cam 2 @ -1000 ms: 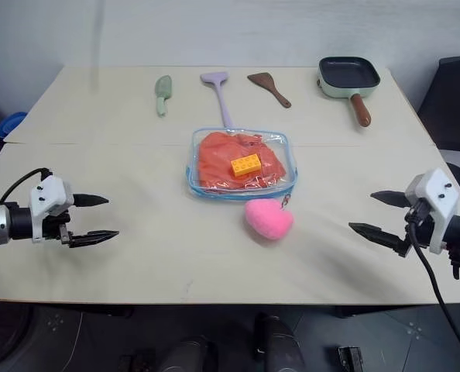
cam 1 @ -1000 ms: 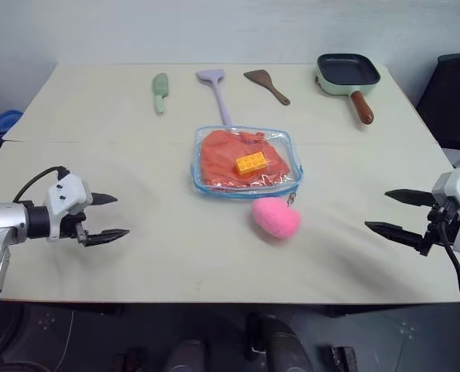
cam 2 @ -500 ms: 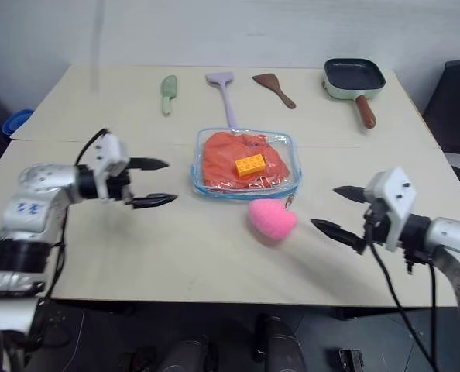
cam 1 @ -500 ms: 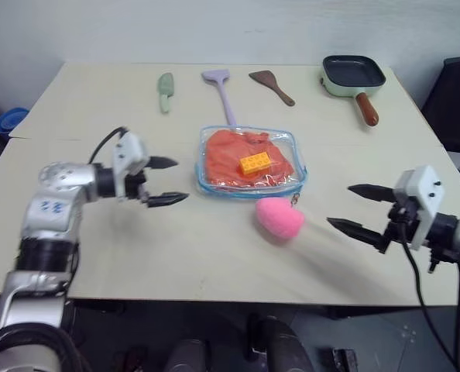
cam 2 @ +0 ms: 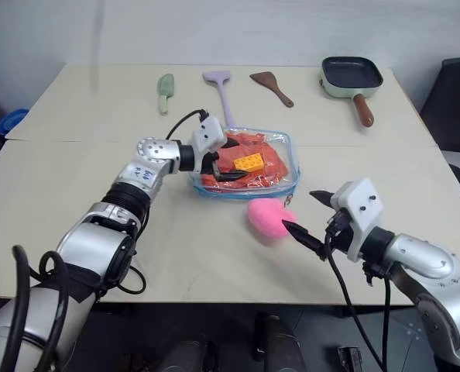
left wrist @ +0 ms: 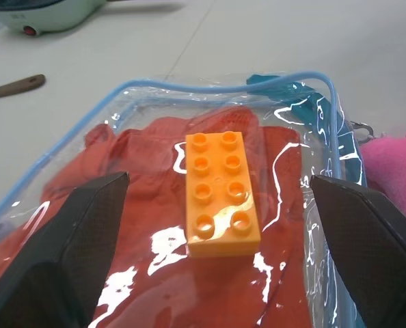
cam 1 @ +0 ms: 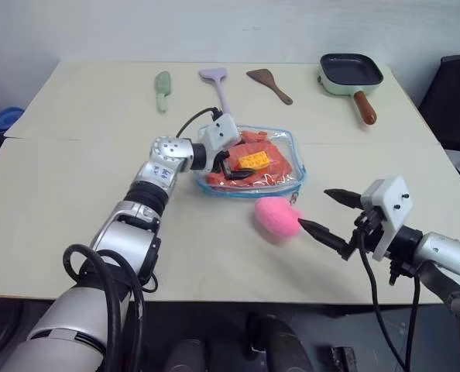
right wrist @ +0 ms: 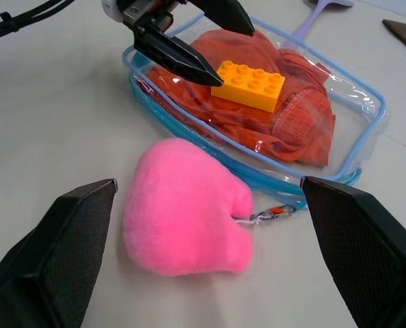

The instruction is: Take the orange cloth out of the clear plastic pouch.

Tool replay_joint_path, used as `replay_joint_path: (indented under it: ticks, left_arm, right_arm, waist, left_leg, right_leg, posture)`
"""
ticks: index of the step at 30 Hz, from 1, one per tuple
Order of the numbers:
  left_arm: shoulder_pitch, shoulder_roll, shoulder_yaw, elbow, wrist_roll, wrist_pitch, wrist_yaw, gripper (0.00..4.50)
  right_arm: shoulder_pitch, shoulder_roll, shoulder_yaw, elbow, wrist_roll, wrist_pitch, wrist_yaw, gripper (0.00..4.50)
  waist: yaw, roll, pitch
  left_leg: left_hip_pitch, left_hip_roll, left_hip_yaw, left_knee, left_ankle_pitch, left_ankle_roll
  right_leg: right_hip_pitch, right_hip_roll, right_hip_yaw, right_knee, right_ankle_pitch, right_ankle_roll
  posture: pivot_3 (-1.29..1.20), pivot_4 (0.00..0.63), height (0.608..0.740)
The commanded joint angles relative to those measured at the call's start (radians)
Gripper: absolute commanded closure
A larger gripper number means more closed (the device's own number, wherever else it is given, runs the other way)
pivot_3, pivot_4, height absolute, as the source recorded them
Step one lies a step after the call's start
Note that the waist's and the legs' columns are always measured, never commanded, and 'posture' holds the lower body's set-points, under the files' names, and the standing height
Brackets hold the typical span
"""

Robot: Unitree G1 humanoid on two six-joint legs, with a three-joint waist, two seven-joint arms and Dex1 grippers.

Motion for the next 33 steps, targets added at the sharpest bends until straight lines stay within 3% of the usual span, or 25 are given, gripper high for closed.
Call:
replay_joint_path:
  ticks: [1,3,13,18,24,29,33]
  left_arm:
    - [-0.046,-0.027,0.008,0.047,0.034,-0.021,0.059,0.0]
    - [-0.055,-0.041,0.006,0.074,0.052,-0.027,0.085,0.0]
    - [-0.049,-0.044,0.019,0.088,0.081,-0.053,0.078,2.92]
    - [0.009,0.008,0.051,-0.017,0.029,-0.038,-0.044,2.98]
    - [0.186,0.198,0.202,-0.394,-0.091,0.215,-0.036,2.98]
    - [0.512,0.429,0.349,-0.768,-0.117,0.45,0.034,2.98]
    - [0.759,0.531,0.499,-0.879,-0.126,0.546,0.12,2.98]
  right_arm:
    - [0.005,0.011,-0.051,-0.055,0.039,0.0,-0.029,0.02]
    - [0.002,0.01,-0.063,-0.05,0.054,0.001,-0.037,0.02]
    - [-0.033,-0.027,-0.045,-0.016,0.075,-0.008,-0.011,0.0]
    - [-0.09,-0.054,0.003,0.019,0.072,-0.014,0.041,0.0]
    - [-0.23,-0.088,0.104,0.088,0.103,-0.021,0.182,0.0]
    - [-0.302,-0.086,0.18,0.127,0.104,-0.027,0.268,0.0]
    - [-0.335,-0.068,0.223,0.167,0.09,-0.039,0.304,0.0]
  waist:
    - [0.0,0.0,0.0]
    - [0.001,-0.001,0.0]
    - [0.0,-0.001,0.0]
    - [-0.004,-0.001,0.0]
    - [-0.019,-0.001,0.001]
    - [-0.036,-0.001,0.001]
    - [-0.018,-0.001,0.001]
  left_leg:
    - [0.0,0.0,0.0,0.0,0.0,0.0]
    - [0.0,0.0,0.0,0.0,0.0,0.001]
    - [0.001,0.0,0.0,0.0,0.0,0.001]
    - [0.001,0.0,0.0,0.0,0.0,0.001]
    - [0.002,0.001,-0.002,0.0,0.0,0.001]
    - [0.003,0.002,-0.001,-0.001,0.0,0.0]
    - [0.001,0.002,-0.004,0.003,-0.001,0.001]
  right_leg:
    - [0.0,0.0,0.0,0.0,0.0,0.0]
    - [0.0,0.0,0.001,-0.001,0.0,0.0]
    - [0.0,0.0,0.001,-0.001,0.0,0.0]
    - [0.0,0.001,0.002,0.0,0.0,0.0]
    - [-0.001,0.0,0.003,0.002,0.0,0.0]
    - [-0.001,0.001,0.004,0.003,0.0,0.0]
    - [-0.001,-0.001,0.003,0.003,0.0,0.0]
  posture:
    - [0.0,0.15,0.74]
    - [0.0,0.15,0.74]
    - [0.0,0.15,0.74]
    - [0.0,0.15,0.74]
    - [0.0,0.15,0.74]
    - [0.0,0.15,0.74]
    - [0.0,0.15,0.74]
